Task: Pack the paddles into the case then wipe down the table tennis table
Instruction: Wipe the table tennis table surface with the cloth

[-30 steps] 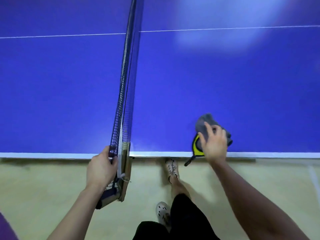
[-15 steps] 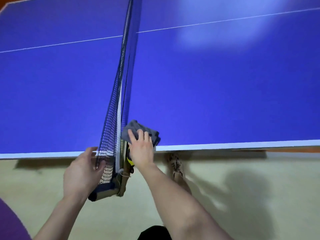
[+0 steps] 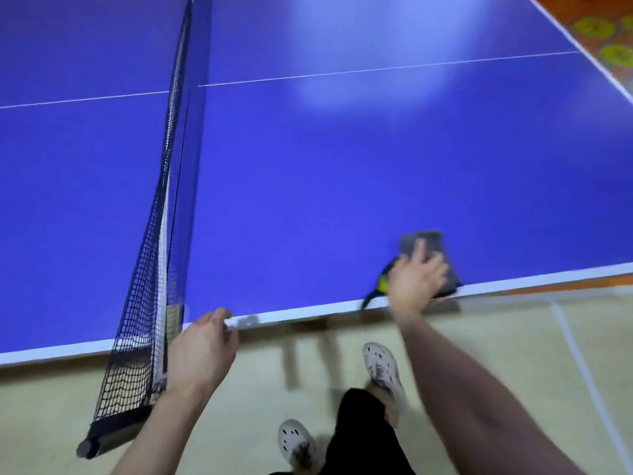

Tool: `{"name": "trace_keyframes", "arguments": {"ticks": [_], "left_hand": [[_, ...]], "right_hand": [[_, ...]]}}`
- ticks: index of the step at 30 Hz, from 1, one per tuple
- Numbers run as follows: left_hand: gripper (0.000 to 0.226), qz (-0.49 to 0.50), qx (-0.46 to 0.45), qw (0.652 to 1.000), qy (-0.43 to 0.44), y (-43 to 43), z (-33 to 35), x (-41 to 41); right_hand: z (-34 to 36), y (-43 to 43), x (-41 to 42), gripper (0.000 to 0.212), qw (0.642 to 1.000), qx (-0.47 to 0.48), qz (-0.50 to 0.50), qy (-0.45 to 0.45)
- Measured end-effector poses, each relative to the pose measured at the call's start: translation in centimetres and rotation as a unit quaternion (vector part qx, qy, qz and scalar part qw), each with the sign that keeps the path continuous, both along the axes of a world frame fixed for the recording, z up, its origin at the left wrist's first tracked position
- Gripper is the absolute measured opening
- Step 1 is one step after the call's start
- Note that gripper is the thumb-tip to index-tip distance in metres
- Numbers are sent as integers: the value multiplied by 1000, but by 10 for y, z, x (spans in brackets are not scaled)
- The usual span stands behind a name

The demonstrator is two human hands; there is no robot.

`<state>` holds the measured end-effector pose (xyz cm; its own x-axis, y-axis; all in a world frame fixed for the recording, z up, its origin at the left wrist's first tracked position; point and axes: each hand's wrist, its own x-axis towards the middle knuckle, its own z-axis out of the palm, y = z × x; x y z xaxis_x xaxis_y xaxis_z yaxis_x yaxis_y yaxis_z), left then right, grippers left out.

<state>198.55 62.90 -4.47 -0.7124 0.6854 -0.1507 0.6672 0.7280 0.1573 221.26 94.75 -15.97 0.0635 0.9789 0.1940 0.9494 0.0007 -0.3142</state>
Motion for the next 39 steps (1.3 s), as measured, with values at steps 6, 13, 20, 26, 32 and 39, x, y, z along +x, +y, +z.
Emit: {"name": "trace_keyframes", "arguments": {"ticks": [6, 13, 20, 26, 32, 39], "left_hand": [[28, 7, -46, 999, 19, 34, -35, 43], [24, 51, -78, 996, -15, 97, -58, 96], [27, 130, -80, 988, -24, 110, -62, 100], [27, 135, -122, 983, -39, 116, -50, 97], [26, 100, -121, 988, -14, 118, -51, 91], [18, 25, -105, 994, 11, 112, -51, 79]], "right_hand": [[30, -111, -124, 59, 841, -64, 536, -30], [6, 110, 92, 53, 896, -20, 442, 43], [-3, 289, 50, 53, 998, -14, 68, -2], [20, 126, -147, 61, 943, -19, 330, -37], [30, 21, -74, 56, 806, -54, 589, -18], [15, 180, 236, 53, 973, -9, 229, 21]]}}
